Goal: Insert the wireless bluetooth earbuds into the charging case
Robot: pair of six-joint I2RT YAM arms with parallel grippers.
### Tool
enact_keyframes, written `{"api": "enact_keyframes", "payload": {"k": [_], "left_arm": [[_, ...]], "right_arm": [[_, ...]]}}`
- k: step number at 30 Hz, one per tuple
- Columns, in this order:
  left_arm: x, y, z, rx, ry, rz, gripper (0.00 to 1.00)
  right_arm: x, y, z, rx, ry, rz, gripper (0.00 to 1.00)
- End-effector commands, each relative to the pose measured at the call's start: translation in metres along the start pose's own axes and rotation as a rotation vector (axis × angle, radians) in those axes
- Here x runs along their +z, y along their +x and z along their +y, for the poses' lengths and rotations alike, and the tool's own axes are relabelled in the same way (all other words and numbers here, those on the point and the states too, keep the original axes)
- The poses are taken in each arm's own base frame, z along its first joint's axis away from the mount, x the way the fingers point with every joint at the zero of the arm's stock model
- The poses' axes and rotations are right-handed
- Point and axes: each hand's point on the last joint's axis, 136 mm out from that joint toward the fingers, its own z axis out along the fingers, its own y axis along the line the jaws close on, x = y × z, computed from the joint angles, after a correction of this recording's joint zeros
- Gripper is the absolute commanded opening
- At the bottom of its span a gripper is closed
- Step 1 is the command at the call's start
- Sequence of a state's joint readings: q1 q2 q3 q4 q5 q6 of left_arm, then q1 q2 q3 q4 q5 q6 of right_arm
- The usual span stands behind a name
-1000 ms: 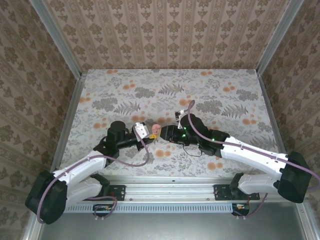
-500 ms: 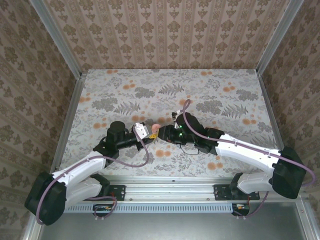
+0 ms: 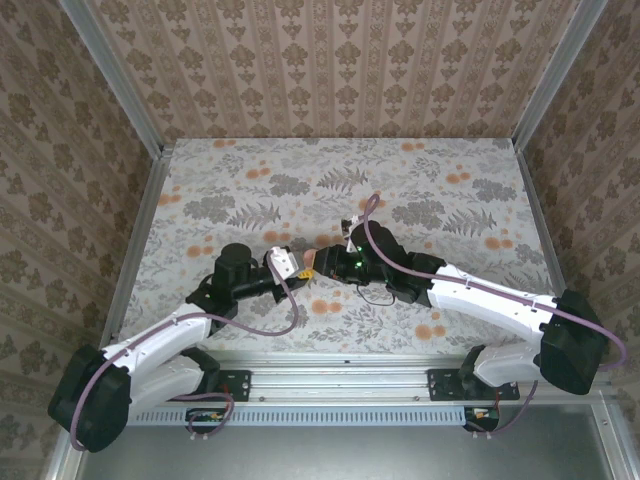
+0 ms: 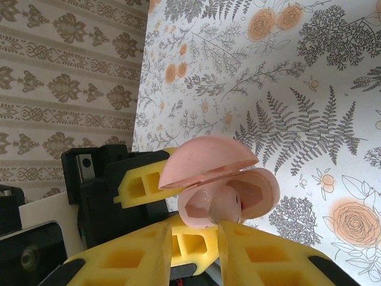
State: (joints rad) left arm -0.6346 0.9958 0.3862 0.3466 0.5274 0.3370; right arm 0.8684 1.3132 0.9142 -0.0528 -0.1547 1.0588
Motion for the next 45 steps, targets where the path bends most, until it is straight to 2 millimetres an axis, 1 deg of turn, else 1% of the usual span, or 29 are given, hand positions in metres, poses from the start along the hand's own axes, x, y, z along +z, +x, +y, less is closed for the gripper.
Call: {"api": "enact_keyframes", "payload": {"k": [1,14,17,20,24,27,30,34,41,45], "left_arm": [[-0.002,-0.009,-0.002,0.034,0.002,-0.020,0.00],[-0.004,-0.011,-0.003,0.043,-0.004,-0.019,0.00],[-0.004,-0.011,-0.002,0.042,-0.007,-0.017,0.00],[-0.004,-0.010,-0.002,0.042,-0.012,-0.015,0.00],[-0.004,-0.008,0.001,0.037,-0.030,-0.007,0.00],[-0.004,-0.007,0.001,0.038,-0.034,-0.007,0.00],[-0.003,-0.007,0.001,0.037,-0.033,-0.008,0.00],[-0.003,-0.008,0.001,0.035,-0.031,-0.009,0.00],[-0.005,-0.009,0.001,0.038,-0.034,-0.013,0.00],[-0.005,-0.010,0.000,0.040,-0.033,-0.015,0.00]], "right_arm": [[0.002,-0.009,0.010,0.001,-0.025,-0.015,0.27],[0.010,-0.012,0.013,-0.014,-0.031,-0.018,0.29],[0.009,-0.015,0.017,-0.025,-0.045,-0.028,0.31],[0.003,-0.017,0.023,-0.045,-0.062,-0.041,0.32],[-0.014,-0.020,0.025,-0.065,-0.058,-0.069,0.33],[-0.025,-0.019,0.020,-0.068,-0.037,-0.081,0.33],[-0.030,-0.015,0.011,-0.060,-0.011,-0.073,0.33],[-0.026,-0.009,0.005,-0.042,-0.002,-0.052,0.33],[-0.015,-0.009,0.010,-0.049,-0.011,-0.027,0.33],[-0.008,-0.008,0.008,-0.052,-0.006,-0.016,0.33]]}}
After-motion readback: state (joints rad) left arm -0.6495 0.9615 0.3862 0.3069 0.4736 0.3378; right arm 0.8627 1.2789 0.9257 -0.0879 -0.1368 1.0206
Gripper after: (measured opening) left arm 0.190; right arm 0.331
